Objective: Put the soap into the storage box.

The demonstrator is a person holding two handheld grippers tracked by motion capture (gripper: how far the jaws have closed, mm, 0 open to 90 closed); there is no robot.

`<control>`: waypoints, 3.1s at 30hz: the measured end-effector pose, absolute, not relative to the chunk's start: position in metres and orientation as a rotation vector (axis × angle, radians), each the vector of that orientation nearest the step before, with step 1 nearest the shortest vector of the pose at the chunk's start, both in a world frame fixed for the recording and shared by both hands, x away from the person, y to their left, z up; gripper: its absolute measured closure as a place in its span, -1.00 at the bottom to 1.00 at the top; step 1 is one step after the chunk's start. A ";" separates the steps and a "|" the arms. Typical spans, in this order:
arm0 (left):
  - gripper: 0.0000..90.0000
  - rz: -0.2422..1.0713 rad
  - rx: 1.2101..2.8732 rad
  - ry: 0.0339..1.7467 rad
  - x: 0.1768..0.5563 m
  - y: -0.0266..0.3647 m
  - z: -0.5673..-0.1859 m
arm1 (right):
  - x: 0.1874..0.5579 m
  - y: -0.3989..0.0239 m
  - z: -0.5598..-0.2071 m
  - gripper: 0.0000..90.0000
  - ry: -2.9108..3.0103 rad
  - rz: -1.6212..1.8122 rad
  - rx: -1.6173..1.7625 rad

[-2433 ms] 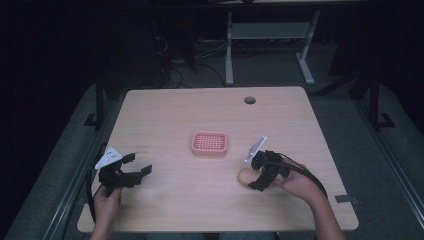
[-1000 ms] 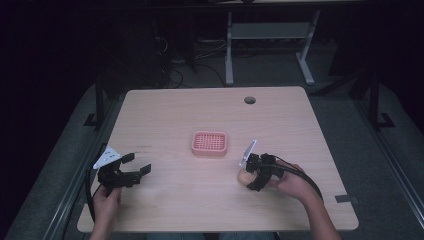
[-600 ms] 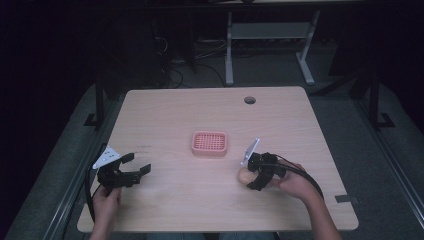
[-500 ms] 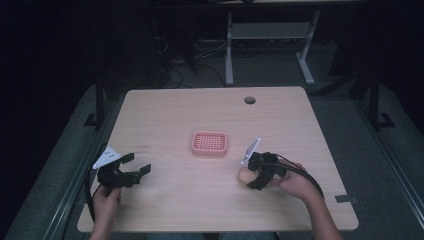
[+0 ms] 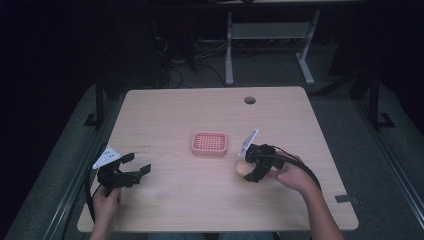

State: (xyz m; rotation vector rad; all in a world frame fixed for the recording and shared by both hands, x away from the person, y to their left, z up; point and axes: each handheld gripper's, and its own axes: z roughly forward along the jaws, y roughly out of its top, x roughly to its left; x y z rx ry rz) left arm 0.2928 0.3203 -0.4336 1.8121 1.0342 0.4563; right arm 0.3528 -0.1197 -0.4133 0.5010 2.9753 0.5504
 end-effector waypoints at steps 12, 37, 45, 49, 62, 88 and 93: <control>-0.68 0.457 1.805 1.038 0.293 0.320 -0.433 | 0.366 -0.110 -0.407 -0.29 2.973 0.569 0.465; -0.68 0.451 1.809 1.038 0.295 0.316 -0.434 | 0.395 -0.097 -0.395 -0.29 2.990 0.653 0.463; -0.68 0.460 1.815 1.037 0.294 0.318 -0.434 | 0.405 -0.085 -0.387 -0.29 2.978 0.669 0.441; -0.68 0.451 1.804 1.041 0.294 0.318 -0.434 | 0.408 -0.077 -0.385 -0.29 2.973 0.646 0.428; -0.68 0.457 1.816 1.031 0.293 0.318 -0.433 | 0.423 -0.059 -0.382 -0.29 2.977 0.636 0.413; -0.68 0.450 1.802 1.034 0.293 0.320 -0.434 | 0.456 -0.019 -0.376 -0.29 3.007 0.587 0.399; -0.68 0.451 1.801 1.037 0.293 0.321 -0.434 | 0.462 -0.014 -0.381 -0.29 3.013 0.593 0.413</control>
